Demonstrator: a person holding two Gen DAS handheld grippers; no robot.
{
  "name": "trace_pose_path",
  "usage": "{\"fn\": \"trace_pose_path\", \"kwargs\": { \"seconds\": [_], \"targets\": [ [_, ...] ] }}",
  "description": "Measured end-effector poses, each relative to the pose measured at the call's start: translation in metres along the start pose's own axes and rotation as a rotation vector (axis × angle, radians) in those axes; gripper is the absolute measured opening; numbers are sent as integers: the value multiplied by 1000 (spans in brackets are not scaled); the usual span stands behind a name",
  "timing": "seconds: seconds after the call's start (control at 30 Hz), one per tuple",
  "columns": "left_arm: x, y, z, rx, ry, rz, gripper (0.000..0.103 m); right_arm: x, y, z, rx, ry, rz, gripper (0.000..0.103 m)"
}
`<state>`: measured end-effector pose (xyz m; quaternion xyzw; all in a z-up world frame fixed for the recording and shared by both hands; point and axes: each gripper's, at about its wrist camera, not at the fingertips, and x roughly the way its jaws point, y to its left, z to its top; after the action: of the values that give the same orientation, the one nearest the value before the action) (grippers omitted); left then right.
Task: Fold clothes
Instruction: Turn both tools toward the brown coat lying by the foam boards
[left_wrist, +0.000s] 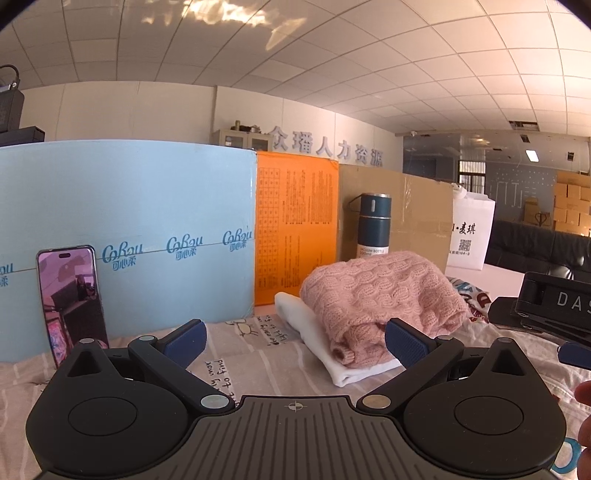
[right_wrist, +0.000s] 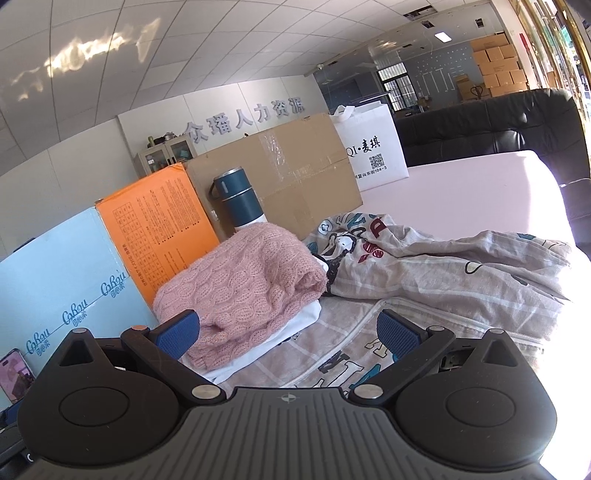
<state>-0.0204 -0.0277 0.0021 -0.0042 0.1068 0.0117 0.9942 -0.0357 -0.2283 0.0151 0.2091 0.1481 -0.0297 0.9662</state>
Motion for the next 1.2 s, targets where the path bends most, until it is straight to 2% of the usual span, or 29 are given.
{"fn": "trace_pose_path", "kwargs": {
  "seconds": [0.23, 0.37, 0.57, 0.73, 0.97, 1.13, 1.2],
  "targets": [
    [-20, -5, -5, 50, 13, 10, 103, -9, -1, 2, -29, -24, 23, 103],
    [-42, 6, -6, 51, -6, 78, 103, -13, -1, 2, -34, 3, 98, 103],
    [-80, 31, -5, 54, -34, 181, 103, -28, 19, -5, -113, 29, 262, 103],
    [-116, 52, -9, 128, -46, 317, 103, -35, 43, -17, -169, 89, 416, 103],
    [-168, 91, -18, 213, -22, 494, 103, -47, 86, -49, -249, 218, 659, 103],
    [-212, 142, -18, 138, 2, 659, 103, -56, 129, -72, -406, 264, 794, 103],
    [-235, 166, -17, 82, -6, 744, 103, -60, 151, -80, -462, 287, 883, 103]
  ]
}}
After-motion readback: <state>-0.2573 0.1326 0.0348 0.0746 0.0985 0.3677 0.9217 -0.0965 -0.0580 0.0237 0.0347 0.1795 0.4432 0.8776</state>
